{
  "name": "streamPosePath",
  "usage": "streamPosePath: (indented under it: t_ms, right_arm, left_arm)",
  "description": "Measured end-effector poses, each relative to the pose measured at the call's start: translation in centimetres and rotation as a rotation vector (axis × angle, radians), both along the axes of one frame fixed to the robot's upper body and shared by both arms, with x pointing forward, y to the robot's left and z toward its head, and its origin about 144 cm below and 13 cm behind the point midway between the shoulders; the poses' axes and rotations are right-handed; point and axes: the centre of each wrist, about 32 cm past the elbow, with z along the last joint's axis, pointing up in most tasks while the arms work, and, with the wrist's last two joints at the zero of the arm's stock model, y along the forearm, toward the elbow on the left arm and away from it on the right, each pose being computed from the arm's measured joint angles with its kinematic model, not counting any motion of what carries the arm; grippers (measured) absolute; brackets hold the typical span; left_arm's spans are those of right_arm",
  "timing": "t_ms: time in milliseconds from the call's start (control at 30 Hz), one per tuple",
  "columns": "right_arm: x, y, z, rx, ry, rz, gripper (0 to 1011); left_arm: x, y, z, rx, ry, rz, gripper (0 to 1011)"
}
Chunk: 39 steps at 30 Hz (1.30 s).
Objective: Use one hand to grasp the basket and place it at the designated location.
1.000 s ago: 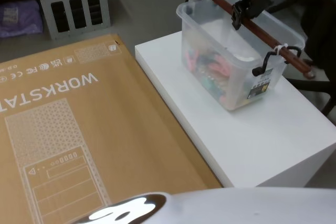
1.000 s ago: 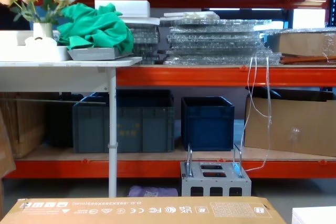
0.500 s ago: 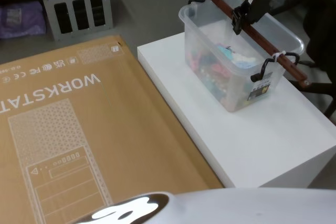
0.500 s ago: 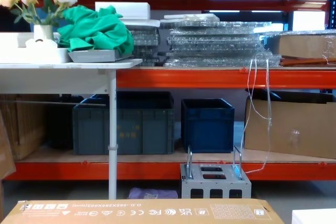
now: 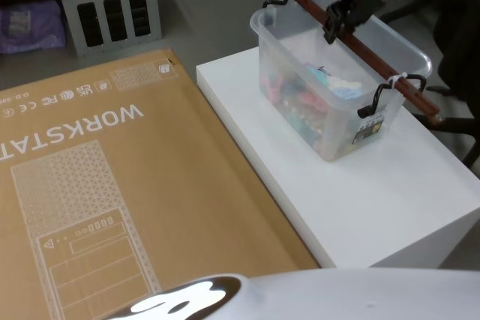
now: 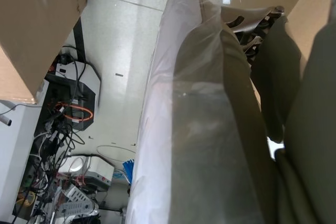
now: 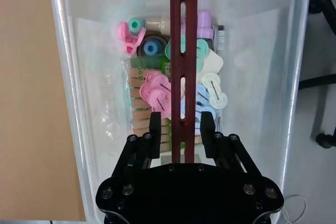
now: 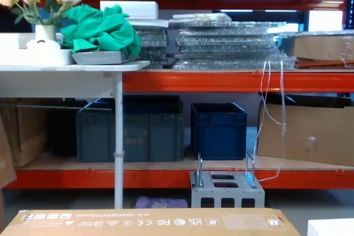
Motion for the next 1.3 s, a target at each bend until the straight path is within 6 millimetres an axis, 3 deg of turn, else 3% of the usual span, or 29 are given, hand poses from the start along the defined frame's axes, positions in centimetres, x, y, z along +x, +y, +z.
streamPosePath:
  t_ms: [133,633,1300]
  right_arm:
    - [-0.1,-0.3,0.8,0.007,-0.024,-0.006,572]
    - [-1.0,-1.6,3.4,0.036,-0.076,-0.047,985]
    - [-1.8,-2.4,4.8,0.071,-0.104,-0.044,1000]
  left_arm:
    - [0.0,0.0,0.0,0.000,0.000,0.000,0]
    - [0.0,0.0,0.0,0.000,0.000,0.000,0]
    - [0.0,0.0,0.0,0.000,0.000,0.000,0]
